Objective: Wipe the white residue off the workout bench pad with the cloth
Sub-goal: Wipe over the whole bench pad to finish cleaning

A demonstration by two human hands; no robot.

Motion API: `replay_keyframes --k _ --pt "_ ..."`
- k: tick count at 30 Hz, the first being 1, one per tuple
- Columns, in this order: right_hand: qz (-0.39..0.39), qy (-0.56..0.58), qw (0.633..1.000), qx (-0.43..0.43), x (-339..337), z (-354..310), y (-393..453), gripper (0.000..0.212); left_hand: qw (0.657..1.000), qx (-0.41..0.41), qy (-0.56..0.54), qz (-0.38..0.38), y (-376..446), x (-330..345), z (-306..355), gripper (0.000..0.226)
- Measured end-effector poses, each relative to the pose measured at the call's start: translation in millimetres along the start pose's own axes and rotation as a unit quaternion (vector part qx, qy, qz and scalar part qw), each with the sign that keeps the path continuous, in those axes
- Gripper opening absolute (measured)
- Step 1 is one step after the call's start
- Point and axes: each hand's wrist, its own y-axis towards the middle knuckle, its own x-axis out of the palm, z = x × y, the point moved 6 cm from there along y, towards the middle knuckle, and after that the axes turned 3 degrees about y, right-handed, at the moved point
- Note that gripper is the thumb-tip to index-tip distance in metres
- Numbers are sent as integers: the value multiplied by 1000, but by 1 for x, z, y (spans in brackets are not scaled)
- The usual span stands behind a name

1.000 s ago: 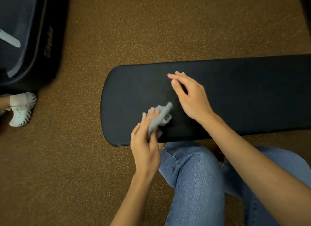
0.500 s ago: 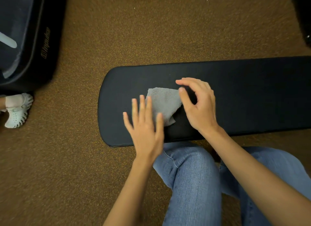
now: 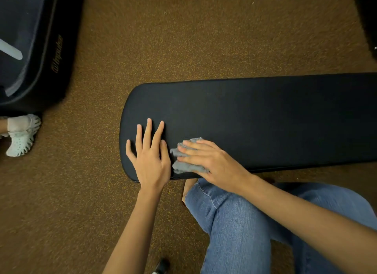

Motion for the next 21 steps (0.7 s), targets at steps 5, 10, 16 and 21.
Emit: replay_keyframes --k 5,10,16,21 --pt "-11 -50 997 -52 -23 26 25 42 1000 -4 -4 7 -1 0 -1 46" --pt "30 -82 996 36 -55 62 72 51 1000 -8 -4 7 -2 1 0 45" --pt "133 -10 982 135 -52 58 73 41 1000 -15 -3 4 -1 2 -1 46" --pt "35 13 999 -3 -24 16 16 43 1000 -21 -13 12 0 1 0 46"
